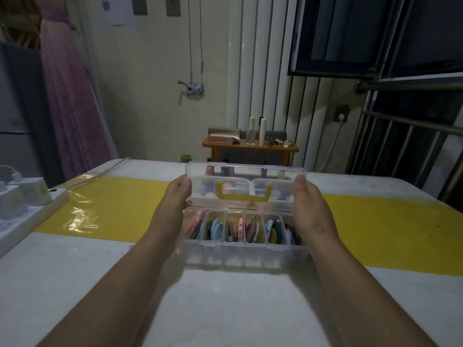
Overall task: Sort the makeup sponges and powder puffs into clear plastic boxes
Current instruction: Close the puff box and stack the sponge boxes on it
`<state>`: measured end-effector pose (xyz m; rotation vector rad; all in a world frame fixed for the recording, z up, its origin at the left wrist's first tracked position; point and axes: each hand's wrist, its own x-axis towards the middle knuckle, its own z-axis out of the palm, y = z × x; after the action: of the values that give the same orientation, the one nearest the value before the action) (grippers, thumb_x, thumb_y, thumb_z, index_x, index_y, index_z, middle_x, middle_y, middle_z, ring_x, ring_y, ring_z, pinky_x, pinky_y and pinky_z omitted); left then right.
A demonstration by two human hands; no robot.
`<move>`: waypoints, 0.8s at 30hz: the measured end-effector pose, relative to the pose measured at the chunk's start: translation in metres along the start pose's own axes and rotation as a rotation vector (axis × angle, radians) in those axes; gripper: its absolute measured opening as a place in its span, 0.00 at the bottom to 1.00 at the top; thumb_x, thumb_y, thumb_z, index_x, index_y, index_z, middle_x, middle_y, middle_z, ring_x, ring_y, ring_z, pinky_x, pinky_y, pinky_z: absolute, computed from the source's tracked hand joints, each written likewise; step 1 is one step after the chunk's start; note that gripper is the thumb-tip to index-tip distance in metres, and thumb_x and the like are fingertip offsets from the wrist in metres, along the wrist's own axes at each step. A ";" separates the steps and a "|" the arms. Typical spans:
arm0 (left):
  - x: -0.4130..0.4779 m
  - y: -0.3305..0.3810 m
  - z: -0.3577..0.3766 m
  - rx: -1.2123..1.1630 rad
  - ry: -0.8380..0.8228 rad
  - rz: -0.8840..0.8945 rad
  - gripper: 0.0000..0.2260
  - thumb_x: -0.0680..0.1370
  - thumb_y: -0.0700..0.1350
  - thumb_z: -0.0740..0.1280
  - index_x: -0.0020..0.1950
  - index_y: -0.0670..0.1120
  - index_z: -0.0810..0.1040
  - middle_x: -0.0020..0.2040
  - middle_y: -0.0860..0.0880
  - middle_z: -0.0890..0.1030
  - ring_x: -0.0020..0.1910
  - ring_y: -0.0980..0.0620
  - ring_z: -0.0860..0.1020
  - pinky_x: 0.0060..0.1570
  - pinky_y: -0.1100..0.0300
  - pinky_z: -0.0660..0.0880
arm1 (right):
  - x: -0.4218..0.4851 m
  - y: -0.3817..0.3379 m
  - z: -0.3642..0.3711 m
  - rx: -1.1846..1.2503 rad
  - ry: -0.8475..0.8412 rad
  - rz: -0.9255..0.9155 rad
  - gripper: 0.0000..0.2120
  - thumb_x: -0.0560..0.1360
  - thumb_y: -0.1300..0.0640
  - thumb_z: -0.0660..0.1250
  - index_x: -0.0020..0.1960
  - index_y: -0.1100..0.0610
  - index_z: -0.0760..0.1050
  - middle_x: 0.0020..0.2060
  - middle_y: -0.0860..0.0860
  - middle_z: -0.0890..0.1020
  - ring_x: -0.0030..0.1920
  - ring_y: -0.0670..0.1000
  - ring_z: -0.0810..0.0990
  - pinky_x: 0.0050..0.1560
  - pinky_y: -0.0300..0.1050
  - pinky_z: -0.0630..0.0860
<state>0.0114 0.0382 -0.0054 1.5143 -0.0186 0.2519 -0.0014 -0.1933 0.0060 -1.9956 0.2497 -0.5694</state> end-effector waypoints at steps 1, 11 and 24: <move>-0.001 0.001 0.000 -0.016 0.012 0.000 0.15 0.82 0.60 0.54 0.61 0.55 0.74 0.57 0.49 0.78 0.58 0.47 0.77 0.62 0.48 0.72 | -0.001 -0.002 0.000 0.069 0.040 0.017 0.29 0.79 0.32 0.45 0.63 0.49 0.74 0.56 0.50 0.78 0.57 0.53 0.76 0.59 0.50 0.71; -0.002 0.015 -0.010 -0.112 0.083 -0.134 0.16 0.81 0.56 0.60 0.41 0.46 0.75 0.43 0.48 0.78 0.42 0.50 0.77 0.40 0.54 0.72 | 0.006 -0.011 -0.019 0.235 -0.039 0.207 0.07 0.75 0.54 0.66 0.46 0.54 0.83 0.46 0.53 0.83 0.48 0.55 0.81 0.56 0.60 0.78; 0.000 0.006 -0.019 0.214 -0.148 -0.187 0.07 0.67 0.41 0.72 0.44 0.46 0.83 0.45 0.41 0.84 0.42 0.43 0.83 0.45 0.48 0.80 | 0.008 -0.001 -0.011 -0.088 -0.354 0.145 0.14 0.73 0.53 0.73 0.58 0.49 0.81 0.49 0.48 0.81 0.48 0.50 0.79 0.57 0.54 0.79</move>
<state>0.0079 0.0573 -0.0005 1.7333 0.0331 -0.0091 -0.0003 -0.2047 0.0137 -2.1027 0.2011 -0.1103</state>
